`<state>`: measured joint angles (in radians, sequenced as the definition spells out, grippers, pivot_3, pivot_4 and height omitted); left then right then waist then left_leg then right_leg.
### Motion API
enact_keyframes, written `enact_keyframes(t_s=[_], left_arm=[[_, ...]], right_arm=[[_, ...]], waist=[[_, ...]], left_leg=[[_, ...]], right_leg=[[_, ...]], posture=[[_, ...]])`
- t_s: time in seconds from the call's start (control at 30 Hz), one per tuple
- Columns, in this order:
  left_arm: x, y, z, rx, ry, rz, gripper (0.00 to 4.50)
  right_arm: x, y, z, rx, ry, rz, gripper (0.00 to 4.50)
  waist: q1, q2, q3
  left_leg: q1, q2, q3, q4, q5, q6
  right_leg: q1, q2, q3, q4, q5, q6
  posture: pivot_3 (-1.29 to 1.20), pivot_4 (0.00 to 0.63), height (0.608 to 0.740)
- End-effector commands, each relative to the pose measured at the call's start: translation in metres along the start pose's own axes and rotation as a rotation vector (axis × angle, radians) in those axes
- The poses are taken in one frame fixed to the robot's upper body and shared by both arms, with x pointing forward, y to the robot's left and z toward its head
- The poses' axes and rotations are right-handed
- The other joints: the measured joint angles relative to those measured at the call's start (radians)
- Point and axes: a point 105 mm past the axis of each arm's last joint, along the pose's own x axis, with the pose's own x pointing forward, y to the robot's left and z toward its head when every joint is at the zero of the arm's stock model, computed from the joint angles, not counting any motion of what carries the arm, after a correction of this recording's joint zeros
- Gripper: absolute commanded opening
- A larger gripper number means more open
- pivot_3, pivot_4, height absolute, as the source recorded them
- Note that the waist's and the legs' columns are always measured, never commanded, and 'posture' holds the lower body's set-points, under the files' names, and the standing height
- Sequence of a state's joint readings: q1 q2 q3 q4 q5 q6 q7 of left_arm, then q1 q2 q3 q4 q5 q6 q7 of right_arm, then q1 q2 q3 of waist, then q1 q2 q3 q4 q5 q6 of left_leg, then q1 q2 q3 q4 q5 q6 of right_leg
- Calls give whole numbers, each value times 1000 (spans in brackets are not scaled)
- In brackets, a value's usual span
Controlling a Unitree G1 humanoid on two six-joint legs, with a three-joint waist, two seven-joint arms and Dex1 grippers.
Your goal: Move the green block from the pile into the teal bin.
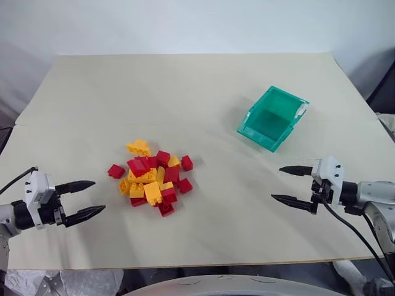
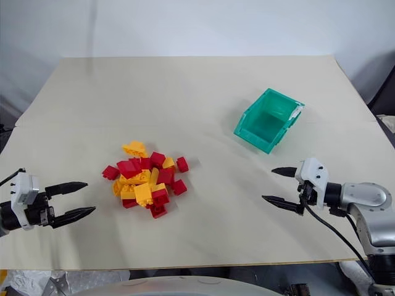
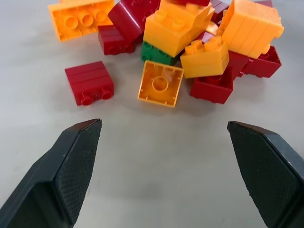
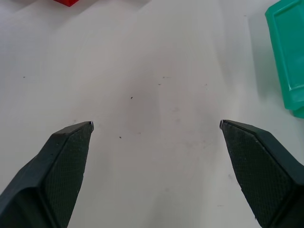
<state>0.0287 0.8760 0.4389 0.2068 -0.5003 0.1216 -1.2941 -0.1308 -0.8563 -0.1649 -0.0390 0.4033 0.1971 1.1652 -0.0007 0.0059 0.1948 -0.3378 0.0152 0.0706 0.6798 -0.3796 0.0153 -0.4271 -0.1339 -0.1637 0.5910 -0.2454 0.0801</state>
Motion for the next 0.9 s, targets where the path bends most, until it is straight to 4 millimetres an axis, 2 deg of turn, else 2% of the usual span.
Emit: enact_keyframes(t_s=[0.03,0.3,0.37,0.47,0.57,0.77,0.9], left_arm=[[-2,1,12,40,-27,0,4500],[3,13,28,33,-56,86,4500],[6,2,36,22,-98,-18,4500],[9,-7,53,115,-185,-71,3915],[13,-17,58,148,-202,-130,3052],[29,-63,43,107,-120,-419,1328],[42,-68,39,101,-121,-475,209]], right_arm=[[2,-1,11,-24,-41,-7,4474],[11,-2,13,-19,-55,-8,4474],[13,-4,14,-18,-61,-6,4474],[17,-4,18,-17,-77,-1,4500],[20,-1,24,-16,-94,13,4500],[33,11,35,-7,-147,48,4500],[36,13,37,-6,-153,48,4500]], waist=[[0,0,0],[0,0,0],[0,0,0],[0,0,0],[0,0,0],[-1,0,0],[2,0,0]], left_leg=[[0,0,0,0,0,0],[0,0,0,1,0,0],[0,0,1,1,0,0],[0,0,1,1,0,0],[0,0,2,2,0,0],[1,0,4,2,0,0],[1,0,4,3,0,0]], right_leg=[[0,0,0,0,0,0],[0,0,1,1,0,0],[0,1,1,1,0,0],[0,1,1,1,0,0],[0,1,1,1,0,0],[0,2,1,2,0,0],[0,2,2,2,1,0]], posture=[[0,150,740],[0,150,740],[0,150,740],[0,150,740],[0,150,740],[0,150,740],[0,150,740]])
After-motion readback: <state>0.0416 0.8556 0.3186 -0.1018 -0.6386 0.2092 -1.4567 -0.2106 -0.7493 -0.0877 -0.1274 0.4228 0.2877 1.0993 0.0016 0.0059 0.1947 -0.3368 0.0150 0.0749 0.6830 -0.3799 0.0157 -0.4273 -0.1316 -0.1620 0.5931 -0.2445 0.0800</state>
